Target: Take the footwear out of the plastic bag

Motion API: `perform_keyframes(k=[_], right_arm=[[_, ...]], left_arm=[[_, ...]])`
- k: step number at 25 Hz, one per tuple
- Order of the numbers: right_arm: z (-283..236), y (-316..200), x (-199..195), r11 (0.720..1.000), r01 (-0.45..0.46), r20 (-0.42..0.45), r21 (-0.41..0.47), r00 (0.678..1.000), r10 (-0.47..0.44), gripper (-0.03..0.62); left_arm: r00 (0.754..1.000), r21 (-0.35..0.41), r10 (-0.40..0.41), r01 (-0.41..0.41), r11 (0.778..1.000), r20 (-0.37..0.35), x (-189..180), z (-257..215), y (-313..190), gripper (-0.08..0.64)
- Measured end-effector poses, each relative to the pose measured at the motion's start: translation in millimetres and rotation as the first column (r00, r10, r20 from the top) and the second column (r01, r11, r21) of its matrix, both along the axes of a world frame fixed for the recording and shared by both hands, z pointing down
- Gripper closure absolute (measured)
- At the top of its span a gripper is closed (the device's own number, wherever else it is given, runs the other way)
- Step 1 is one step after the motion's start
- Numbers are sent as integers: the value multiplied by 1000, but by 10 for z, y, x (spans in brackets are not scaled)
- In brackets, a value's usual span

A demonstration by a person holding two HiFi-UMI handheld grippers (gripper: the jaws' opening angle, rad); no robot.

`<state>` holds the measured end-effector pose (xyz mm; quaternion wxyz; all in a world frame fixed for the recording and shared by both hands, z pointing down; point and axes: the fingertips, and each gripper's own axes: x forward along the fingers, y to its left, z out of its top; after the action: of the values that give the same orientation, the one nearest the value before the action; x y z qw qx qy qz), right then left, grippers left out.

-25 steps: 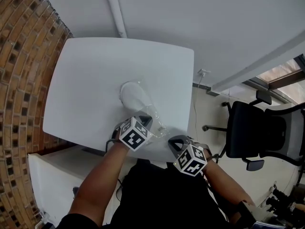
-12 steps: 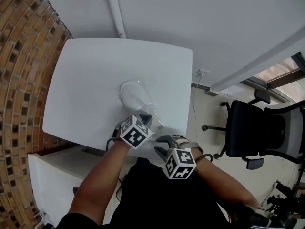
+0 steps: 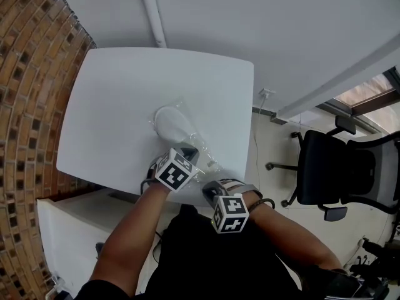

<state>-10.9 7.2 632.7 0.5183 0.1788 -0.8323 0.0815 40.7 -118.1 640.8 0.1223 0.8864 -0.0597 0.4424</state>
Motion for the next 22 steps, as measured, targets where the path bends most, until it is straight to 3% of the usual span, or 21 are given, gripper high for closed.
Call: perform_keyframes(k=[11,22], right_arm=[[67,-5,574,986,-169,-36,12,985,170,591],[91,-11,832,957,-291,14,-16,957,291,584]], left_arm=[[999,22,-1,0,1000,37,-175,-8,74,552],[996,42,7,-10,999,84,-319,-10,221,552]])
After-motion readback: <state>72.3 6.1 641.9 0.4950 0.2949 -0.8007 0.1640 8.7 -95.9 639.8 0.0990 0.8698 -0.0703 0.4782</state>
